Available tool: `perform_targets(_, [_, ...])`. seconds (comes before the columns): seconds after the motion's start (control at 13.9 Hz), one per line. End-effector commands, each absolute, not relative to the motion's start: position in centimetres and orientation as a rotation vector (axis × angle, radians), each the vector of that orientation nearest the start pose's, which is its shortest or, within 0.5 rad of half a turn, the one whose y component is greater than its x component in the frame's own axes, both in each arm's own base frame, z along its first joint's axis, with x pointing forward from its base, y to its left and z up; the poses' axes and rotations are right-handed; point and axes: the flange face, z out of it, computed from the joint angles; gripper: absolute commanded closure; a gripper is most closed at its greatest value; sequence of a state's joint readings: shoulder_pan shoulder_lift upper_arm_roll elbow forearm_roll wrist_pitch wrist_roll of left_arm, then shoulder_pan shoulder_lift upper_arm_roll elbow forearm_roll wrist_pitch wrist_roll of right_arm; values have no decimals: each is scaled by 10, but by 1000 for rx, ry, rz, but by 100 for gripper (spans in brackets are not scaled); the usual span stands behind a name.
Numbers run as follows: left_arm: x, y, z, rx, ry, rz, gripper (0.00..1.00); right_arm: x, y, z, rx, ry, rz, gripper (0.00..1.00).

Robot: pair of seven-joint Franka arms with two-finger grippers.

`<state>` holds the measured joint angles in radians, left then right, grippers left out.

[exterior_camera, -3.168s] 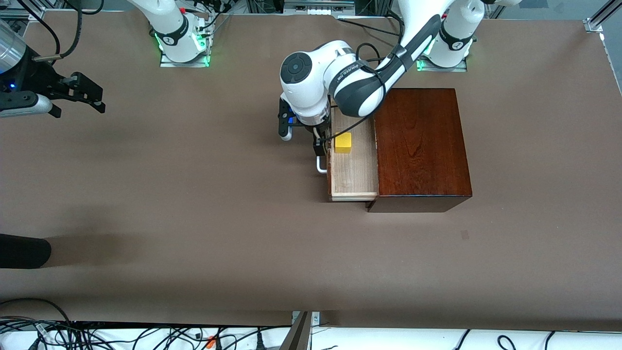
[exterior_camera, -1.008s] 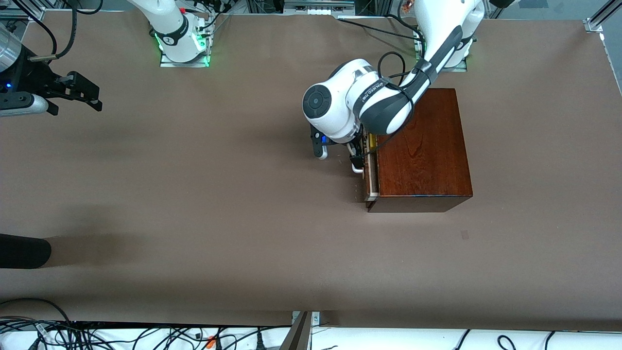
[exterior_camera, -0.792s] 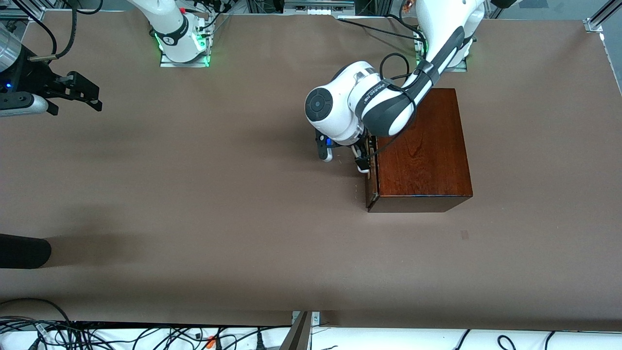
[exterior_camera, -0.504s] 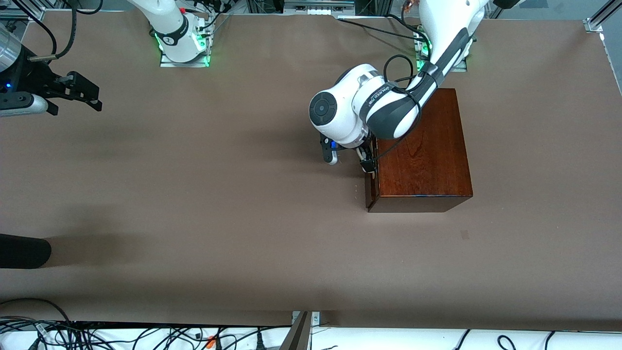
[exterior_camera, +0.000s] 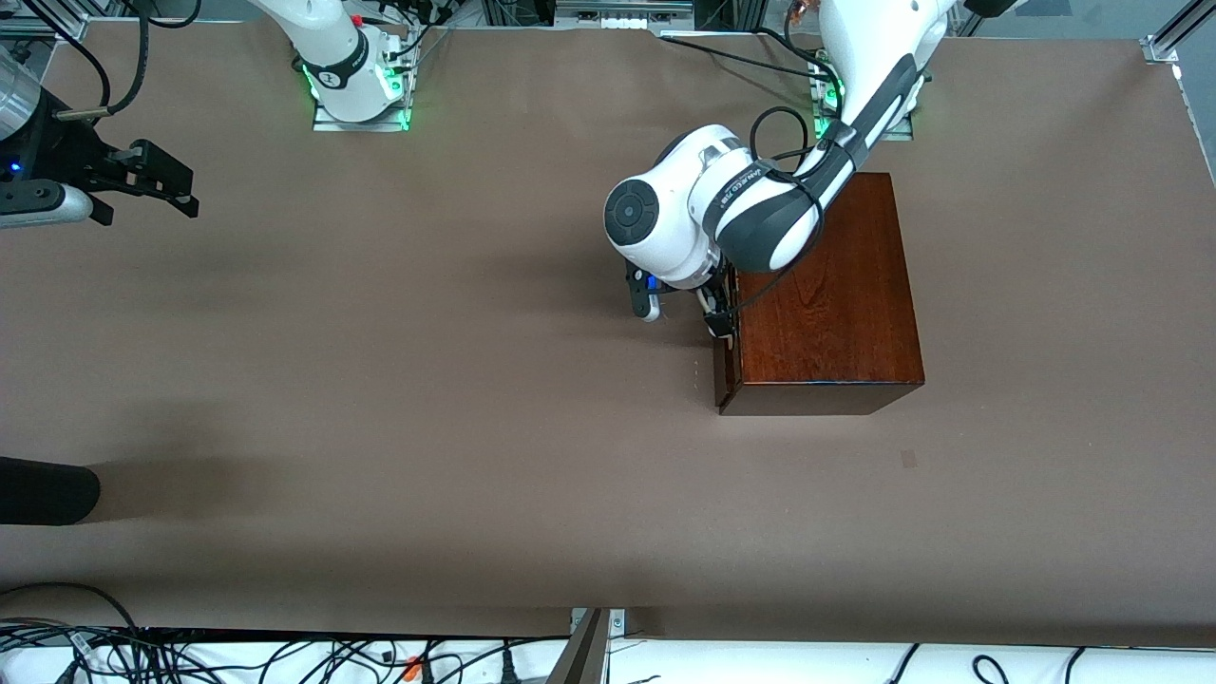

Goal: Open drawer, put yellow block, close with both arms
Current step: 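Push the drawer shut into the box with the left gripper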

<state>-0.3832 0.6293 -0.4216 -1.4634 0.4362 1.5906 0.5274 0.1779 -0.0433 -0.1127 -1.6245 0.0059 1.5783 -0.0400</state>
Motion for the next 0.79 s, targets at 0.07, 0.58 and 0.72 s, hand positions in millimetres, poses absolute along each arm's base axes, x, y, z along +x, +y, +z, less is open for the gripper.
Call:
perform_targets(0.07, [520,-425,328,-2200,1817,429,0,541,33,628,-3129,-154,15,0])
perform_targets(0.58, [501,-466,422,-2569,1481,151,0,541,32,627,-3131,-154,17,0])
perform_targets(0.72, [501,-456,456,-2708,1322,103,0,540,33,628,-3129,-154,17,0])
